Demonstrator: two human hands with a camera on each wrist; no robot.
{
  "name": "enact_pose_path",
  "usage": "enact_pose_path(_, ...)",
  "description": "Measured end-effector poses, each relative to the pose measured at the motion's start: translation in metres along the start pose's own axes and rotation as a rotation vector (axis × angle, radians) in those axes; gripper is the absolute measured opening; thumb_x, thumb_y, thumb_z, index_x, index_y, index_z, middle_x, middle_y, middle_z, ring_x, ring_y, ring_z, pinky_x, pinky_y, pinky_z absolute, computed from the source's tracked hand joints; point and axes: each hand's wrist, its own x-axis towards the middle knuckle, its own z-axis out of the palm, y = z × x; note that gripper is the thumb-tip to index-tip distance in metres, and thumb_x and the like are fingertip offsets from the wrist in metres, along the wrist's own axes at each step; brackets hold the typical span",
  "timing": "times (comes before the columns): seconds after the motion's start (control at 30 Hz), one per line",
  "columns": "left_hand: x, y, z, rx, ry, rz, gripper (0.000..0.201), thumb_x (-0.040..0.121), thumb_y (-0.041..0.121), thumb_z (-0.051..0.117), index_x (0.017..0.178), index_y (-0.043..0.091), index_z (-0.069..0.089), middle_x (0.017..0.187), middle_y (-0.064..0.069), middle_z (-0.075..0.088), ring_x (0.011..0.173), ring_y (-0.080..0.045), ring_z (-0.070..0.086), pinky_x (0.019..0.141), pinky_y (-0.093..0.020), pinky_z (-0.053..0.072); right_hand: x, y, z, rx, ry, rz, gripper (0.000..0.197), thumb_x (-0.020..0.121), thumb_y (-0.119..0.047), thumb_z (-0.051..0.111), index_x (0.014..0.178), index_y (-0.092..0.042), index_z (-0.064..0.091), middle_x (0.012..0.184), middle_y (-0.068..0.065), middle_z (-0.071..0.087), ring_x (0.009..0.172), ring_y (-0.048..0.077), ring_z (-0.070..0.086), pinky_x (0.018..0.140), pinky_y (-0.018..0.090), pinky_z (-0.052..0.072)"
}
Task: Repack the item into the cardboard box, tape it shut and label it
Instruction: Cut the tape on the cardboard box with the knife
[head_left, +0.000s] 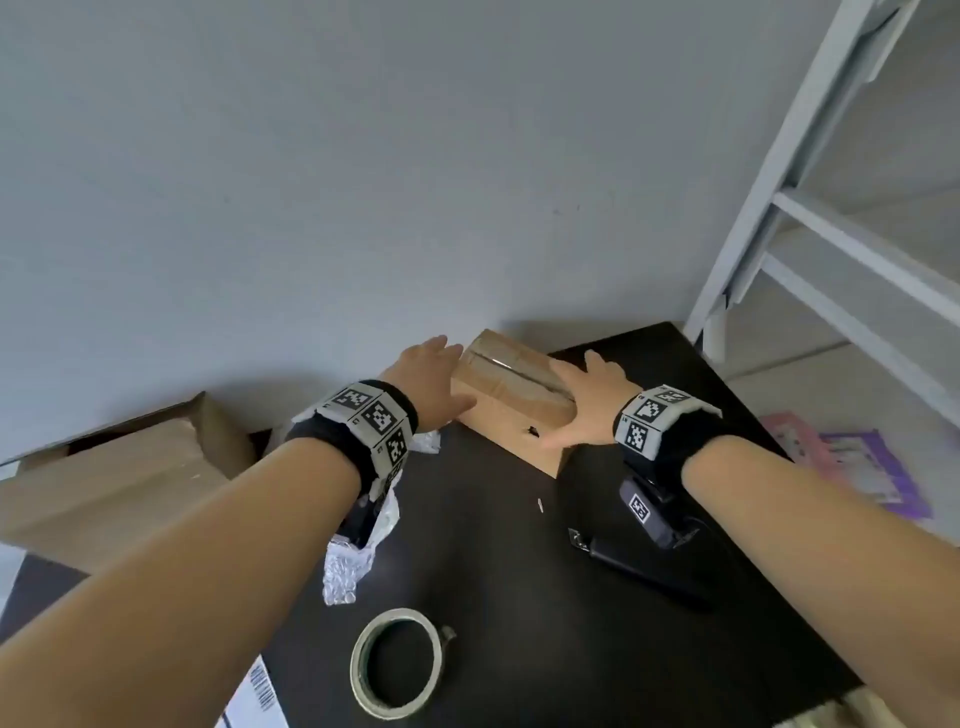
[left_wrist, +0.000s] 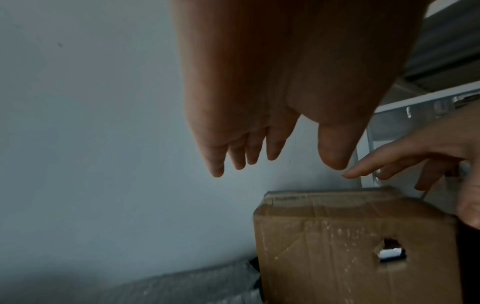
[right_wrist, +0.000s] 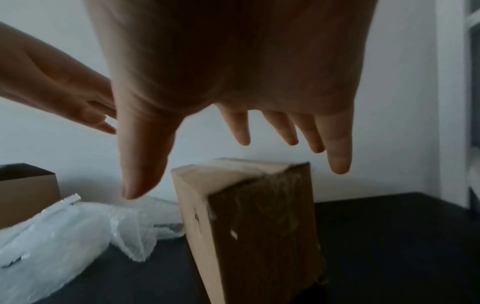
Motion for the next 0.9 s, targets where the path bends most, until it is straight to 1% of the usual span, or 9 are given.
enact_pose_path(0.1, 0.009, 0.002, 0.013, -0.014, -0.022, -0.061, 0.073, 0.091, 0.039, 0.053, 0.150, 0.017, 0.016, 0.158, -0.008, 0.012, 0.144, -0.027, 0.015, 0.116, -0.039, 0.019, 0.013, 0.005, 0.011, 0.000, 0.014, 0.000, 0.095, 0.065, -0.066, 0.065, 0.139, -0.026, 0.020, 0.139, 0.015, 0.023, 0.130, 0.039, 0.026, 0.098, 0.051, 0.040)
enact_pose_path(0.23, 0.014, 0.007, 0.029, -0.040, -0.014, -0.116, 0.078, 0.089, 0.036, 0.057, 0.151, 0.021, 0.012, 0.154, -0.011, 0.018, 0.141, -0.031, 0.017, 0.112, -0.042, 0.022, 0.026, 0.021, 0.016, 0.130, 0.026, -0.027, 0.092, 0.071, -0.044, 0.072, 0.143, -0.029, 0.018, 0.138, 0.012, 0.026, 0.126, 0.034, 0.028, 0.097, 0.043, 0.039)
enact_pose_path(0.37, 0.016, 0.006, 0.040, -0.015, -0.015, -0.178, 0.100, 0.078, 0.044, 0.071, 0.150, 0.018, 0.007, 0.158, -0.010, 0.003, 0.144, -0.032, 0.006, 0.116, -0.044, 0.018, 0.033, 0.041, 0.007, 0.205, -0.030, -0.097, 0.100, 0.062, -0.033, 0.080, 0.145, -0.033, 0.023, 0.141, 0.008, 0.029, 0.130, 0.030, 0.030, 0.103, 0.043, 0.037)
enact_pose_path(0.5, 0.015, 0.013, 0.045, -0.036, -0.054, -0.154, 0.115, 0.070, 0.042, 0.079, 0.151, 0.021, 0.000, 0.159, -0.005, -0.002, 0.145, -0.031, 0.003, 0.115, -0.044, 0.018, 0.028, 0.056, -0.005, 0.311, -0.149, -0.141, 0.096, 0.066, -0.016, 0.080, 0.146, -0.027, 0.027, 0.145, 0.004, 0.030, 0.132, 0.024, 0.033, 0.106, 0.036, 0.034)
enact_pose_path(0.63, 0.012, 0.021, 0.057, 0.014, -0.087, -0.078, 0.121, 0.062, 0.047, 0.082, 0.151, 0.028, 0.002, 0.159, 0.000, 0.003, 0.145, -0.025, 0.004, 0.117, -0.044, 0.015, 0.019, 0.067, -0.006, 0.335, -0.299, -0.210, 0.088, 0.069, -0.011, 0.077, 0.142, -0.031, 0.033, 0.135, -0.004, 0.037, 0.129, 0.019, 0.035, 0.106, 0.034, 0.033)
enact_pose_path(0.73, 0.011, 0.025, 0.067, -0.040, -0.156, -0.042, 0.115, 0.061, 0.050, 0.081, 0.150, 0.029, 0.011, 0.157, -0.001, 0.014, 0.143, -0.025, 0.019, 0.116, -0.043, 0.022, 0.011, 0.068, -0.003, 0.315, -0.350, -0.229, 0.086, 0.073, -0.010, 0.074, 0.144, -0.029, 0.030, 0.144, -0.006, 0.029, 0.133, 0.018, 0.029, 0.107, 0.028, 0.027)
enact_pose_path(0.77, 0.010, 0.025, 0.069, -0.073, -0.168, -0.046, 0.112, 0.062, 0.050, 0.080, 0.150, 0.029, 0.014, 0.156, -0.001, 0.015, 0.141, -0.024, 0.024, 0.115, -0.042, 0.026, 0.009, 0.068, -0.001, 0.320, -0.336, -0.219, 0.090, 0.073, -0.011, 0.075, 0.146, -0.028, 0.025, 0.149, -0.005, 0.024, 0.136, 0.018, 0.026, 0.107, 0.028, 0.024)
enact_pose_path(0.83, 0.009, 0.024, 0.070, -0.120, -0.170, -0.057, 0.109, 0.063, 0.051, 0.079, 0.149, 0.029, 0.018, 0.154, -0.001, 0.018, 0.138, -0.022, 0.029, 0.112, -0.040, 0.030, 0.004, 0.070, 0.003, 0.420, -0.248, -0.143, 0.102, 0.071, -0.014, 0.078, 0.149, -0.025, 0.014, 0.155, 0.000, 0.018, 0.139, 0.020, 0.025, 0.109, 0.032, 0.026)
enact_pose_path(0.9, 0.007, 0.023, 0.070, -0.141, -0.154, -0.072, 0.107, 0.063, 0.053, 0.078, 0.149, 0.028, 0.019, 0.151, -0.002, 0.021, 0.134, -0.022, 0.034, 0.110, -0.039, 0.033, -0.003, 0.074, 0.011, 0.498, -0.085, -0.019, 0.109, 0.067, -0.024, 0.082, 0.149, -0.019, 0.012, 0.153, 0.007, 0.024, 0.136, 0.025, 0.033, 0.108, 0.039, 0.032)
